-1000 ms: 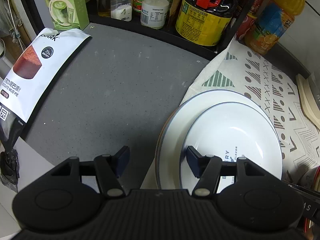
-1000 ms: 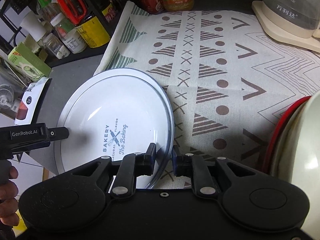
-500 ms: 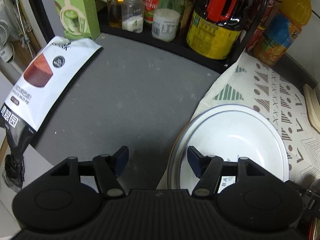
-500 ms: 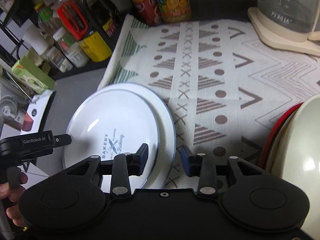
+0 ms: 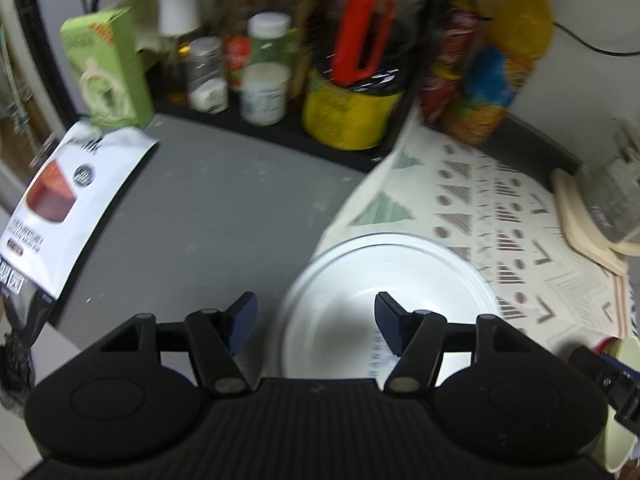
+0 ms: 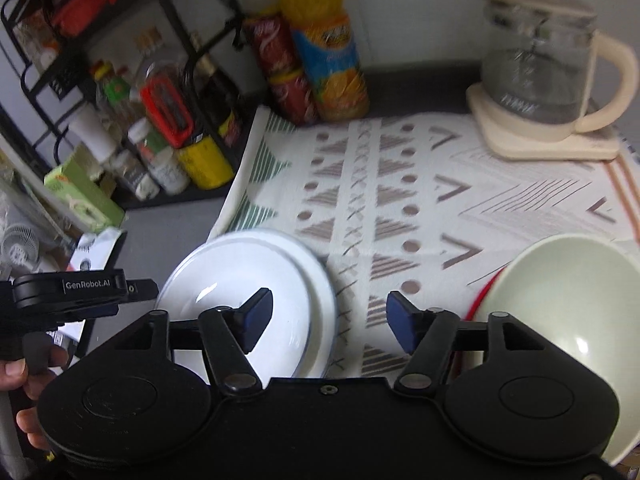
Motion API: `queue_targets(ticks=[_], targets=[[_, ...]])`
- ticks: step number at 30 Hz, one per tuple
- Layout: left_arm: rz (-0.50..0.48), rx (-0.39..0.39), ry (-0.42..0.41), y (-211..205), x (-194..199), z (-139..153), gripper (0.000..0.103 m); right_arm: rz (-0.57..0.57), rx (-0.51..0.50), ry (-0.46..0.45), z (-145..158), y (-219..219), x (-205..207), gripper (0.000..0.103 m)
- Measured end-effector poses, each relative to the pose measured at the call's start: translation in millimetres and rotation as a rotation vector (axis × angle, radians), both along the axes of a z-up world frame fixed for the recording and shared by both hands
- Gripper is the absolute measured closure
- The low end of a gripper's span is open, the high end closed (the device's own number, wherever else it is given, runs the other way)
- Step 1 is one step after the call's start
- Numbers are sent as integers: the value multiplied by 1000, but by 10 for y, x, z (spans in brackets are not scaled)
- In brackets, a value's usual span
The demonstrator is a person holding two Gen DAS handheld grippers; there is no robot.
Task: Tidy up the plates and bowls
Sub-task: 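Open both grippers and withdraw from the plate stack, then move both grippers to the red bowl stack and grasp its rim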
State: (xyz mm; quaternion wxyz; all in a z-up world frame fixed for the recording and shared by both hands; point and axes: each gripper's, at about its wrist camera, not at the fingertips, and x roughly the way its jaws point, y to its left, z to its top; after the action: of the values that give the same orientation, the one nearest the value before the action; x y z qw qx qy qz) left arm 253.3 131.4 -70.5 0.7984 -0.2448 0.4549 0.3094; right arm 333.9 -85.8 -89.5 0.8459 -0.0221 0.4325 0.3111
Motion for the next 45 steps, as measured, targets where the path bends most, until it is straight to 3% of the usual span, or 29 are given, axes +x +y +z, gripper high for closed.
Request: queue_targets(ticks=[13, 23, 38, 45], targets=[[-239, 0, -71, -733, 342, 256, 40, -267, 71, -95, 204, -783, -46, 28], [-399, -38, -81, -1237, 615, 227, 40, -428, 77, -84, 142, -1351, -111, 27], [-547, -108, -74, -1725, 1026, 70, 40, -548, 46, -37, -35, -1811, -62, 26], [-584, -138, -51, -1839, 1202, -61, 40, -564, 35, 36, -193, -1919, 17, 26]])
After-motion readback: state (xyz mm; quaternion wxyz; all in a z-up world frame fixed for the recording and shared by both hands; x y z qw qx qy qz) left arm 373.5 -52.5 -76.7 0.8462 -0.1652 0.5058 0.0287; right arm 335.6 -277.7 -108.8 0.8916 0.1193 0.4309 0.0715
